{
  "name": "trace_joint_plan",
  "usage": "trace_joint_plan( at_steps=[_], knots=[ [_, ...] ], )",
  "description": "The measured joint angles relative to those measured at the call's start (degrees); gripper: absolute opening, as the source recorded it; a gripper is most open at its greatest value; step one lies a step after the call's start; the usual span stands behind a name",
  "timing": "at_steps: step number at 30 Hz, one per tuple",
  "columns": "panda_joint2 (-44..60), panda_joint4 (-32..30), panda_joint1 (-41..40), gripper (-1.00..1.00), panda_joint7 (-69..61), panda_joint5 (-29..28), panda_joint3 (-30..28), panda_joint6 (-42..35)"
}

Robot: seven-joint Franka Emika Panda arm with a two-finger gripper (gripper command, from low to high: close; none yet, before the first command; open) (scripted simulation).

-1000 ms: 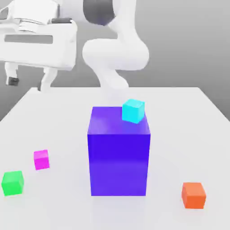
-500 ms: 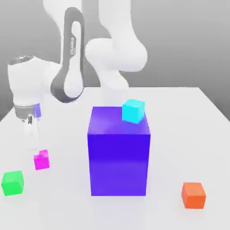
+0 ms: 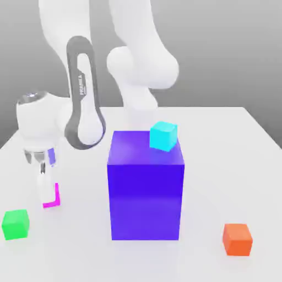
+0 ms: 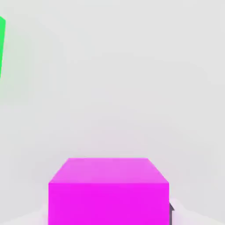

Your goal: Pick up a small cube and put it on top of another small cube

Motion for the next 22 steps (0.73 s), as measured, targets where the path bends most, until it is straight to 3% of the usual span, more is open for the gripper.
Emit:
trace_joint_plan(
  at_steps=[4, 13, 18, 19, 22],
  knots=[
    [-7.09, -0.53, 0.13, -1.00, 4.80, -5.44, -1.37, -6.50],
    [-3.54, 16.69, 3.73, -1.00, 23.41, -5.37, 0.02, -20.20],
    [4.31, 20.38, 3.87, -1.00, 25.74, -3.69, 0.68, -16.03],
    [6.26, 20.53, 3.67, 1.00, 25.48, -3.25, 1.00, -14.24],
    [6.26, 20.53, 3.67, 1.00, 25.48, -3.25, 1.00, -14.24]
  ],
)
